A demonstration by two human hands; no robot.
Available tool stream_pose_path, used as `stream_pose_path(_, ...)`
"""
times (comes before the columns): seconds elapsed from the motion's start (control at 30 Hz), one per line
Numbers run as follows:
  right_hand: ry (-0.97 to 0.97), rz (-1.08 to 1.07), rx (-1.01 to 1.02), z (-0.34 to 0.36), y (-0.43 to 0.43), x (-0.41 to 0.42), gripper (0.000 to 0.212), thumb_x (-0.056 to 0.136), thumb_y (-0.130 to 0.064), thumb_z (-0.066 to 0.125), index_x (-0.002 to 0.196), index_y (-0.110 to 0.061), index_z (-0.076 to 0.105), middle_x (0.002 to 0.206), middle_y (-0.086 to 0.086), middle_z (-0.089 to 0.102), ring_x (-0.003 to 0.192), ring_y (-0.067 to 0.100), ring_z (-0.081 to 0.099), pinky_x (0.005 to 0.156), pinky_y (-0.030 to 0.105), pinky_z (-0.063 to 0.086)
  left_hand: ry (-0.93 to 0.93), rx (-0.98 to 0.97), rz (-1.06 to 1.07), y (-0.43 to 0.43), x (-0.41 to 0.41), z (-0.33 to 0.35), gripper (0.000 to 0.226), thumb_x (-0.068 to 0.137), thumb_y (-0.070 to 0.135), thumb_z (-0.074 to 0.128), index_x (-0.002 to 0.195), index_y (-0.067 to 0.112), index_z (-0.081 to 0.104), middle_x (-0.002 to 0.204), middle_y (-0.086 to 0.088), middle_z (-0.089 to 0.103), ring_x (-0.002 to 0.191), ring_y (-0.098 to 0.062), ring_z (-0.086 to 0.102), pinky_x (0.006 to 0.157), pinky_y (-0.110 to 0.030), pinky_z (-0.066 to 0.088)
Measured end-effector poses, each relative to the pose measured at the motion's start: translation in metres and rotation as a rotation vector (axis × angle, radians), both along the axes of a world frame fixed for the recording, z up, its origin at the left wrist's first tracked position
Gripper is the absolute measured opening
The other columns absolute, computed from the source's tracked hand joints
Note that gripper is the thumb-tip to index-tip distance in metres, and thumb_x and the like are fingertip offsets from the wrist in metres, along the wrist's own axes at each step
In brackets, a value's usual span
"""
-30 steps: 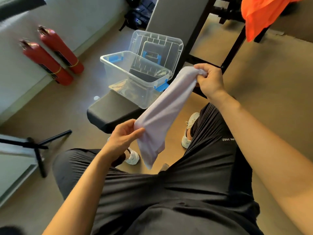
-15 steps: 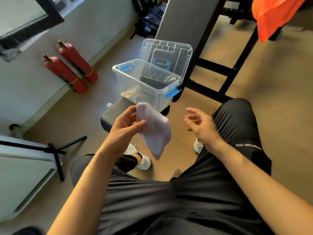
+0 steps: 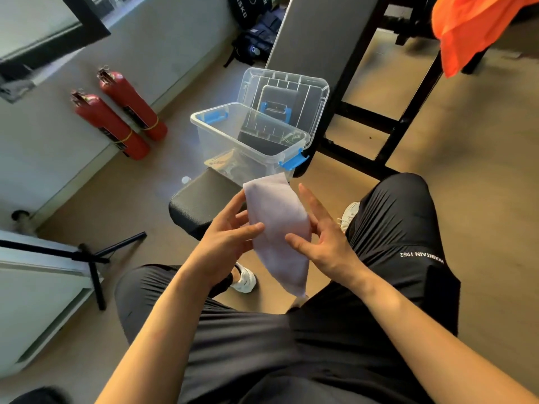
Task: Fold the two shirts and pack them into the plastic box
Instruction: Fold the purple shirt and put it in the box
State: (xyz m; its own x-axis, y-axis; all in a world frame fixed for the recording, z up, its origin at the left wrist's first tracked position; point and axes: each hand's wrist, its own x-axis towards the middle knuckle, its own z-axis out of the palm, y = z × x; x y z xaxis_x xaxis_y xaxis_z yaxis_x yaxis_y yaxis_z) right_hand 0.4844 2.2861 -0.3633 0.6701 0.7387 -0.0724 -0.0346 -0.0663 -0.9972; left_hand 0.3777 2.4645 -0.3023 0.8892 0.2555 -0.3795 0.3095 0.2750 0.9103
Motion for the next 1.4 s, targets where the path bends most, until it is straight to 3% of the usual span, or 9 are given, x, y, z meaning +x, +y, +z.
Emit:
stream_pose_path(0.17, -0.180, -0.012, -0.096, 0.004, 0.005, 0.021, 0.053, 0.086, -0.005, 0.074, 0.132, -0.027, 0.062, 0.118, -0.016, 0.065, 0.104, 0.002, 0.061, 0.091, 0.026, 0.054, 0.181, 0.165, -0.066, 0.013, 0.011, -0.008, 0.060, 0.094, 0.007, 0.067, 0.146, 0.028, 0.048, 0.121, -0.014, 0.072, 0.108, -0.030, 0.072, 0.084, -0.039, 0.061)
stream_pose_path(0.33, -0.234, 0.042, -0.224, 0.012, 0.012, 0.048, 0.042, 0.087, -0.012, 0.075, 0.126, -0.024, 0.067, 0.108, -0.016, 0.067, 0.099, 0.010, 0.064, 0.089, 0.033, 0.057, 0.342, 0.298, 0.012, 0.017, 0.029, -0.011, 0.059, 0.089, 0.014, 0.076, 0.139, 0.011, 0.046, 0.112, -0.020, 0.068, 0.096, -0.026, 0.073, 0.079, -0.036, 0.063)
stream_pose_path(0.43, -0.264, 0.104, -0.277, 0.013, 0.016, 0.056, 0.041, 0.086, -0.009, 0.075, 0.124, -0.021, 0.067, 0.111, -0.014, 0.065, 0.103, 0.008, 0.062, 0.096, 0.033, 0.055, 0.310, 0.316, -0.017, 0.014, 0.032, -0.015, 0.058, 0.084, 0.013, 0.081, 0.133, 0.014, 0.051, 0.101, -0.012, 0.068, 0.081, -0.018, 0.070, 0.065, -0.024, 0.057)
stream_pose_path(0.7, -0.436, 0.304, -0.478, 0.011, 0.025, 0.067, 0.052, 0.079, -0.011, 0.080, 0.127, -0.021, 0.064, 0.120, -0.004, 0.066, 0.110, 0.011, 0.060, 0.086, 0.011, 0.045, 0.344, 0.779, -0.163, -0.005, 0.027, -0.039, 0.040, 0.072, 0.017, 0.085, 0.104, 0.028, 0.064, 0.100, 0.000, 0.062, 0.084, -0.016, 0.062, 0.065, -0.031, 0.055)
stream_pose_path(0.97, -0.690, 0.291, -0.559, 0.013, 0.025, 0.065, 0.021, 0.084, -0.020, 0.079, 0.104, -0.017, 0.073, 0.096, 0.000, 0.062, 0.089, 0.015, 0.057, 0.079, 0.034, 0.051, 0.196, 0.900, -0.076, -0.001, 0.017, -0.053, 0.015, 0.088, 0.020, 0.076, 0.101, 0.022, 0.069, 0.080, 0.012, 0.056, 0.072, -0.008, 0.053, 0.061, -0.019, 0.037)
stream_pose_path(1.1, -0.751, 0.214, -0.535, 0.009, 0.021, 0.064, 0.017, 0.083, -0.027, 0.080, 0.097, -0.018, 0.075, 0.096, 0.002, 0.053, 0.091, 0.016, 0.049, 0.071, 0.024, 0.042, 0.072, 0.964, -0.020, 0.003, 0.010, -0.064, 0.012, 0.089, 0.027, 0.075, 0.100, 0.022, 0.075, 0.091, 0.006, 0.056, 0.087, -0.014, 0.053, 0.071, -0.026, 0.042)
stream_pose_path(1.2, -0.807, 0.200, -0.493, 0.014, 0.017, 0.062, 0.018, 0.082, -0.029, 0.080, 0.095, -0.018, 0.073, 0.110, 0.002, 0.057, 0.103, 0.017, 0.046, 0.077, 0.025, 0.045, -0.019, 0.790, 0.033, 0.008, 0.008, -0.067, 0.012, 0.089, 0.029, 0.075, 0.100, 0.023, 0.075, 0.108, 0.001, 0.062, 0.104, -0.021, 0.058, 0.085, -0.035, 0.051)
stream_pose_path(1.3, -0.828, 0.245, -0.380, 0.030, 0.015, 0.060, 0.025, 0.082, -0.025, 0.080, 0.103, -0.017, 0.069, 0.114, -0.002, 0.067, 0.107, 0.019, 0.057, 0.088, 0.046, 0.052, -0.115, 0.504, 0.078, 0.004, 0.014, -0.054, 0.009, 0.092, 0.018, 0.073, 0.100, 0.015, 0.075, 0.093, -0.007, 0.074, 0.084, -0.014, 0.066, 0.078, -0.034, 0.054)
stream_pose_path(1.4, -0.700, 0.285, -0.255, 0.043, 0.019, 0.052, 0.042, 0.083, -0.021, 0.081, 0.120, -0.015, 0.064, 0.106, -0.001, 0.071, 0.098, 0.015, 0.068, 0.085, 0.038, 0.058, -0.162, 0.374, 0.121, -0.005, 0.023, -0.040, 0.011, 0.088, 0.009, 0.076, 0.098, 0.005, 0.075, 0.083, -0.012, 0.075, 0.074, -0.010, 0.066, 0.071, -0.023, 0.052)
